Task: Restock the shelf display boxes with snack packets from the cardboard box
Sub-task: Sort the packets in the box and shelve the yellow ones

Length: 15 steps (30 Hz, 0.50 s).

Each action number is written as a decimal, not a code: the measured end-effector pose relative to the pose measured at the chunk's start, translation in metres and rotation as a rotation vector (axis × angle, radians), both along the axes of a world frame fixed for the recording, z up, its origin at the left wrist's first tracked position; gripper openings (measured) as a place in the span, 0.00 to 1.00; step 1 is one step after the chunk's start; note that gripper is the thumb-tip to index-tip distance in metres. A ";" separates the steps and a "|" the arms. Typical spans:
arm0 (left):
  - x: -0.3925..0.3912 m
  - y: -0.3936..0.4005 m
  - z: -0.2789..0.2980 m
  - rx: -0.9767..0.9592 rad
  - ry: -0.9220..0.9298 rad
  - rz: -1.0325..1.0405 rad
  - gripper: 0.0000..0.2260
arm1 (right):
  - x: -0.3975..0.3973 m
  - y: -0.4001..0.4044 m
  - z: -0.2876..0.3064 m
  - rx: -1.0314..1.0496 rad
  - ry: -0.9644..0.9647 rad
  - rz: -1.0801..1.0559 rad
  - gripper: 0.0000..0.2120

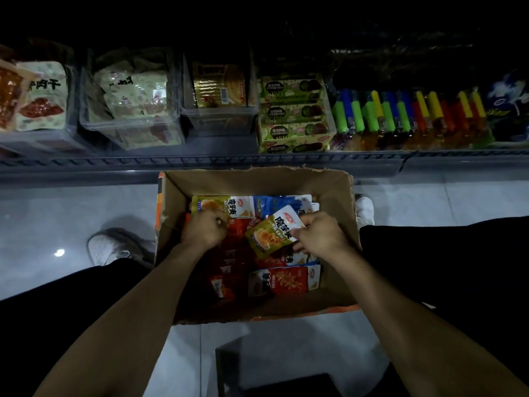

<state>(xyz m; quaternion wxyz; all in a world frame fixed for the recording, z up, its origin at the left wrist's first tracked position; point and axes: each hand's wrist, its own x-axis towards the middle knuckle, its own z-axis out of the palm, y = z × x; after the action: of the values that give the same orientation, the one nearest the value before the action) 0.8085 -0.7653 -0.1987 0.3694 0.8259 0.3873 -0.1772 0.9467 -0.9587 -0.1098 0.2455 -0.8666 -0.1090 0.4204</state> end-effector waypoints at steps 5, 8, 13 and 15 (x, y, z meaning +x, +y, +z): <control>0.017 0.007 -0.026 0.362 0.189 -0.328 0.28 | 0.002 -0.016 0.011 0.065 -0.057 -0.068 0.08; 0.008 0.002 -0.037 0.396 0.319 -0.328 0.32 | 0.001 -0.022 0.017 0.058 -0.110 0.004 0.08; 0.002 -0.011 -0.033 0.489 0.123 -0.250 0.16 | 0.001 -0.031 0.017 -0.003 -0.173 0.081 0.09; 0.003 -0.012 -0.021 0.382 0.097 -0.097 0.11 | 0.002 -0.032 0.015 -0.002 -0.162 0.056 0.08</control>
<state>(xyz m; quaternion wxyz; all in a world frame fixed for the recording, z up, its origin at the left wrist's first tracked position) 0.8118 -0.7774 -0.2195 0.1779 0.8892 0.3909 -0.1575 0.9486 -0.9906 -0.0951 0.2233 -0.8947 -0.1524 0.3556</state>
